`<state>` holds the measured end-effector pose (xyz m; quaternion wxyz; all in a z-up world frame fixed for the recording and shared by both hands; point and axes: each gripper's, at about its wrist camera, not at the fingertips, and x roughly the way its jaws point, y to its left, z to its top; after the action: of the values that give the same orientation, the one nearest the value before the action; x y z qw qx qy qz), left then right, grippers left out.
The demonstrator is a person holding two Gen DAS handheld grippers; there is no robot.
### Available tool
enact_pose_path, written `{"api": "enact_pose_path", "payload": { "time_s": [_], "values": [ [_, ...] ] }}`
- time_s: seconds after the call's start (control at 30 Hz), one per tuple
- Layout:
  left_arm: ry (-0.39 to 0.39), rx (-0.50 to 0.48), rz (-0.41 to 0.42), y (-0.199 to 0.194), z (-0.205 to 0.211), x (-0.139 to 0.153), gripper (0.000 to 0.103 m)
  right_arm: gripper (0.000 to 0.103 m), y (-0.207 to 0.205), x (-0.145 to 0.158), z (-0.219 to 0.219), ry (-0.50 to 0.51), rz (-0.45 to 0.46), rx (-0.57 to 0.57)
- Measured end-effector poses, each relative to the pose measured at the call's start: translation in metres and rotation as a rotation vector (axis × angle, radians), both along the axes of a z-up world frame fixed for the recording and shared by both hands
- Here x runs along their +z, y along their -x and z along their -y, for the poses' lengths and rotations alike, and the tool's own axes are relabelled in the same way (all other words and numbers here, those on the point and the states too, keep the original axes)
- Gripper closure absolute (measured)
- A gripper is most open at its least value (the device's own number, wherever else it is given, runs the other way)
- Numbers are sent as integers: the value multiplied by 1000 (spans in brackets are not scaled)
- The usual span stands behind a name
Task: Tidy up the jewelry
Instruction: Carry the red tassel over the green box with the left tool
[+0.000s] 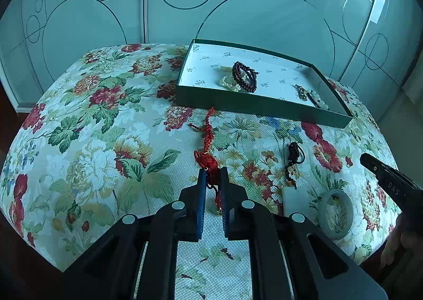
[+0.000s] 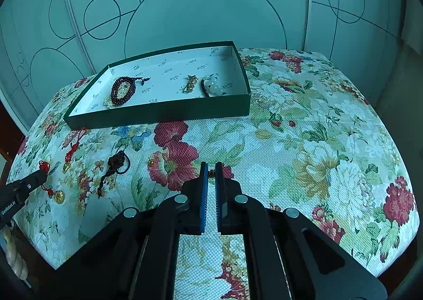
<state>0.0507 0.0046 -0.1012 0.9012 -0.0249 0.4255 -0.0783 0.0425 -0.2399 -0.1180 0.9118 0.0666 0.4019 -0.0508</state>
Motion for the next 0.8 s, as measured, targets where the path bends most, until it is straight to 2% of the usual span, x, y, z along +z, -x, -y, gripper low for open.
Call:
{"api": "enact_pose_path", "payload": {
  "time_s": [0.8],
  "values": [
    [14,-29,109,20,10,53,93,98,29,43,-7,-1,67,15]
  ]
}}
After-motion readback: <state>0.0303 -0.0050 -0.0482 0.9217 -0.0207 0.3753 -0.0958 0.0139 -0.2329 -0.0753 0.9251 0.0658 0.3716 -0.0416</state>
